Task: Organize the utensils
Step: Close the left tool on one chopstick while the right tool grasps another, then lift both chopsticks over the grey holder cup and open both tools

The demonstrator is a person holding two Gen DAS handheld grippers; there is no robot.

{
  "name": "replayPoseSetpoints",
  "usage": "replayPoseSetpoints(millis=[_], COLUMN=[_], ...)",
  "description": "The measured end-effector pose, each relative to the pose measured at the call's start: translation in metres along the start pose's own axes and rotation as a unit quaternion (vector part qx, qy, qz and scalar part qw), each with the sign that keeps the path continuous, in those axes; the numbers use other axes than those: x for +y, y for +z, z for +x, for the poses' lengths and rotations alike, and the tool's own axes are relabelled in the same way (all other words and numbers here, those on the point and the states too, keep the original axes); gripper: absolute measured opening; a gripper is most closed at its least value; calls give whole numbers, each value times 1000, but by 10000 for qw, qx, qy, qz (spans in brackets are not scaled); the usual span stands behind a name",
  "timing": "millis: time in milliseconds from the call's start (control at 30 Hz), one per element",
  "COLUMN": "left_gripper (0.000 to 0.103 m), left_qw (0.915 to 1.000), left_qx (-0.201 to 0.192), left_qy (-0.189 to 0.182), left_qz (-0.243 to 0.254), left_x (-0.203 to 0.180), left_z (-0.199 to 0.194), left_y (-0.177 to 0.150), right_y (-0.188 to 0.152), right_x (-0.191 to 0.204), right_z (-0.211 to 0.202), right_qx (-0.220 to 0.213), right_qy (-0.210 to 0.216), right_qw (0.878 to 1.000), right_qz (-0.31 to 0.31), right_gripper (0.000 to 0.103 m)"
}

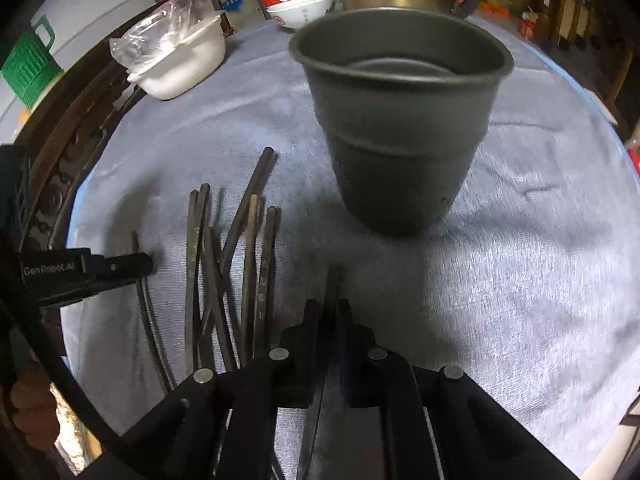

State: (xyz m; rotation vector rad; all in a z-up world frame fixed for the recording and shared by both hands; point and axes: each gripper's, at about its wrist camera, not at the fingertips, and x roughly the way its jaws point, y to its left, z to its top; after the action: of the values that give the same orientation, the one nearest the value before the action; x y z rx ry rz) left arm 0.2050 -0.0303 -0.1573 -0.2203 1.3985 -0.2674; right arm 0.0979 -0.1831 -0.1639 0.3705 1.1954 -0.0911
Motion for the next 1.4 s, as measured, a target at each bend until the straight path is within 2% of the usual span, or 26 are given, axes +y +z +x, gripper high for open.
replayPoseSetpoints(millis=[67,233,500,633,967,1100,1267,1400], left_gripper=[7,5,5,5,5,5,5,5], left_qw=[10000,9993,9923,9832,9586,9466,9259,9179], left_qx=[-21,-258,-1015,-1435,-2199,-2553,-3169,-3413], left_qy=[-56,-275,-505,-613,-923,-974,-1056,-1134], left_qz=[-48,-81,506,949,1558,1709,1766,1676], left_x=[3,6,-21,-36,-74,-99,-135,-155], left_z=[0,-20,-89,-130,-205,-231,-257,-258], left_y=[-2,-5,-23,-41,-71,-66,-50,-34], right_y=[0,-12,-16,-21,-20,-6,13,26], right_x=[-2,-3,-4,-5,-20,-30,-42,-54], right_z=[-1,-34,-105,-137,-213,-242,-275,-290], right_qx=[-42,-420,-1439,-1931,-3103,-3546,-4068,-4357], right_qy=[-4,233,830,992,1218,1225,1076,937], right_qw=[10000,9988,9860,9760,9428,9265,9056,8922], right_qz=[16,-32,-157,-162,69,284,523,739], right_gripper=[8,7,7,7,7,7,7,7])
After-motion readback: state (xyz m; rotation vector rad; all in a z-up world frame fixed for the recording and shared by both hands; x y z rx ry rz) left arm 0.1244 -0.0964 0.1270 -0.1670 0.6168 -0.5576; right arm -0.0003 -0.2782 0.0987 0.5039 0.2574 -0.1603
